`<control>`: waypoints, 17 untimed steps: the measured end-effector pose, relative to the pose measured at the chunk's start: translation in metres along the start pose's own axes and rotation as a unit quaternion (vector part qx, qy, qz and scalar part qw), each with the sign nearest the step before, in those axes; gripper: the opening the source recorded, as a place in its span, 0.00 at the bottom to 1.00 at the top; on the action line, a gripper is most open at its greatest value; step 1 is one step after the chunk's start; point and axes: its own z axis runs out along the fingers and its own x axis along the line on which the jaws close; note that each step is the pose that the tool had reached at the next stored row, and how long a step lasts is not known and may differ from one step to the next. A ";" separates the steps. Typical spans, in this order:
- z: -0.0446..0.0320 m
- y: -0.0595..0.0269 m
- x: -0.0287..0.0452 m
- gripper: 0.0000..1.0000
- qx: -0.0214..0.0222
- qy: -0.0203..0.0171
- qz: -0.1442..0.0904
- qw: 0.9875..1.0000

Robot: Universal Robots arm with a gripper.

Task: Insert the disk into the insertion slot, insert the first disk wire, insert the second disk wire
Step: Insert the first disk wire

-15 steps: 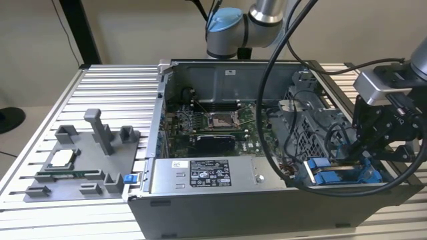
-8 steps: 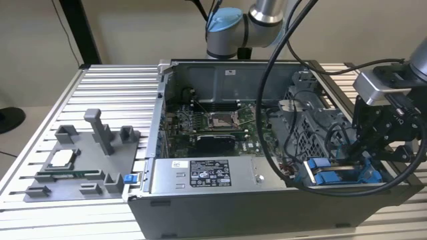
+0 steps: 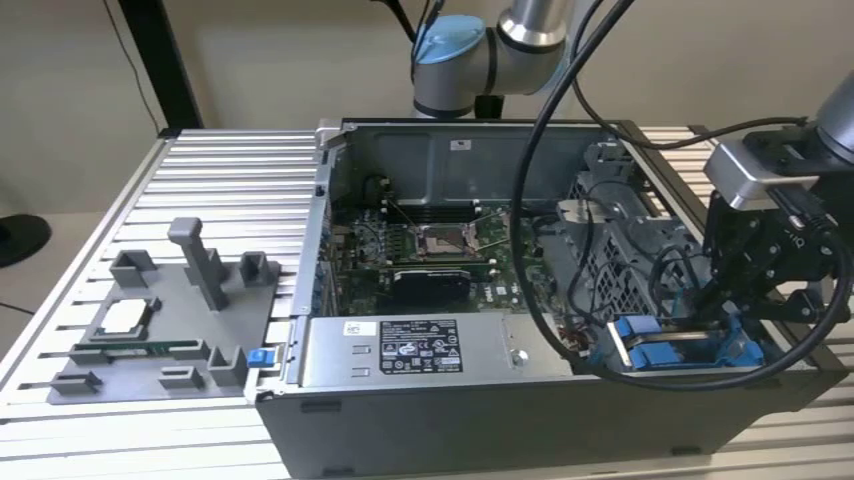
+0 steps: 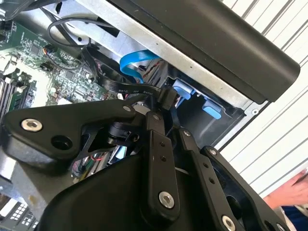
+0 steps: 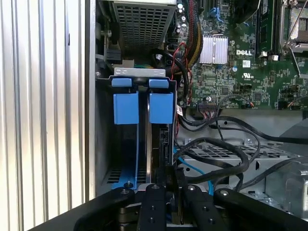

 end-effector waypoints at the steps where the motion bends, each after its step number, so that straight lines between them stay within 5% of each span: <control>1: 0.0007 -0.0001 0.0000 0.00 0.000 0.000 0.000 1.000; 10: 0.0094 -0.0003 0.0007 0.00 0.000 -0.001 0.002 1.000; 17: 0.0012 -0.0001 0.0000 0.00 0.000 0.000 0.002 1.000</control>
